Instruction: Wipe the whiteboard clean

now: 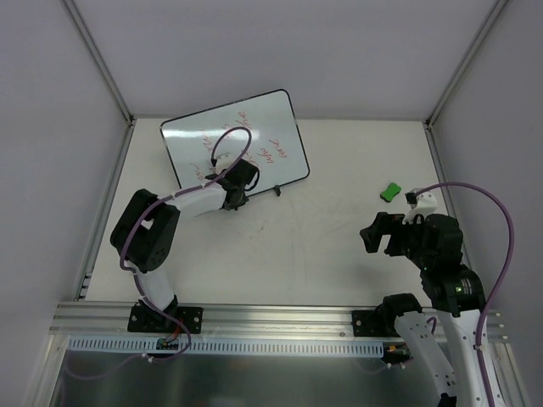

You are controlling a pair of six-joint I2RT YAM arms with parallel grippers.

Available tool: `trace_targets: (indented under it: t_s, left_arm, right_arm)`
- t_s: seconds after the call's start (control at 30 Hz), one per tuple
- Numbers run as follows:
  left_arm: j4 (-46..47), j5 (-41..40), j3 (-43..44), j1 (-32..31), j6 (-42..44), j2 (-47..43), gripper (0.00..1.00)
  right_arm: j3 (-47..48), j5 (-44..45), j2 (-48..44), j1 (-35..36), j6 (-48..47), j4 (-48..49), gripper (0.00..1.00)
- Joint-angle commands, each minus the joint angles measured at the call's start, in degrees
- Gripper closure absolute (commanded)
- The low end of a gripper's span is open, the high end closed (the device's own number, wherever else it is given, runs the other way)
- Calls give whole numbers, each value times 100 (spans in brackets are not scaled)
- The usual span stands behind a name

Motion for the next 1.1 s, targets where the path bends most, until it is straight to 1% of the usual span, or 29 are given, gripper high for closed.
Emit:
trace_targets:
  t_s: [0.0, 0.07, 0.1, 0.17, 0.27, 0.33, 0.43, 0.47, 0.5, 0.57, 0.6, 0.7, 0.73, 0.83, 0.9, 0.93, 0.97, 1.0, 1.07]
  left_arm:
    - [-1134, 159, -277, -513, -1029, -269, 100]
    - [-1449, 141, -303, -681, -1493, -331, 100]
    - [-1564, 89, -295, -864, -1627, -340, 100]
    - [-1862, 45, -251, -1032, -1960, -349, 100]
    - [-2039, 158, -215, -1322, -2364, -279, 100]
    - [-2110, 211, -172, -1498, -2532, -226, 100]
    - [-2198, 229, -128, -1595, -2709, -156, 100]
    - [-2207, 220, -110, -1613, -2726, -164, 96]
    - [-2224, 211, -110, -1613, -2735, -182, 82]
    - [-2251, 150, -57, -1613, -2735, -260, 70]
    - [-2260, 124, -22, -1622, -2674, -287, 56]
    - [-2286, 27, 206, -1639, -2455, -331, 36]
    - [-2295, 1, 346, -1648, -2385, -349, 27]
    - [-2339, -105, 723, -1666, -2007, -463, 13]
    - [-2339, -314, 978, -1675, -1577, -595, 7]
    - [-2339, -386, 1284, -1675, -1375, -638, 4]
    - [-2330, -473, 1462, -1675, -868, -674, 1]
    - [-2339, -640, 1846, -1675, -611, -665, 1]
    - [-2321, -738, 2226, -1649, -101, -648, 1]
  right_arm:
    - [-51, -260, -108, 48, -54, 185, 1]
    - [-69, -322, -125, 57, -19, 185, 1]
    - [-87, -357, -143, 57, -10, 193, 1]
    - [-130, -366, -178, 66, -1, 194, 1]
    - [-166, -331, -213, 101, -1, 202, 1]
    - [-174, -340, -205, 136, -19, 202, 1]
    - [-183, -331, -213, 180, -19, 202, 1]
    - [-209, -331, -222, 206, -19, 194, 1]
    - [-218, -331, -213, 224, -19, 202, 1]
    - [-236, -322, -222, 241, -10, 202, 1]
    - [-271, -313, -222, 259, -10, 194, 1]
    - [-298, -270, -222, 268, 42, 202, 1]
    - [-306, -243, -213, 259, 42, 202, 1]
    - [-306, -112, -152, 259, 174, 220, 1]
    - [-306, 55, -73, 268, 331, 246, 1]
    - [-298, 212, 58, 259, 376, 264, 1]
    - [-289, 258, 138, 259, 403, 325, 1]
    - [-263, 528, 365, 259, 499, 378, 1]
    - [-149, 845, 664, 259, 858, 404, 1]
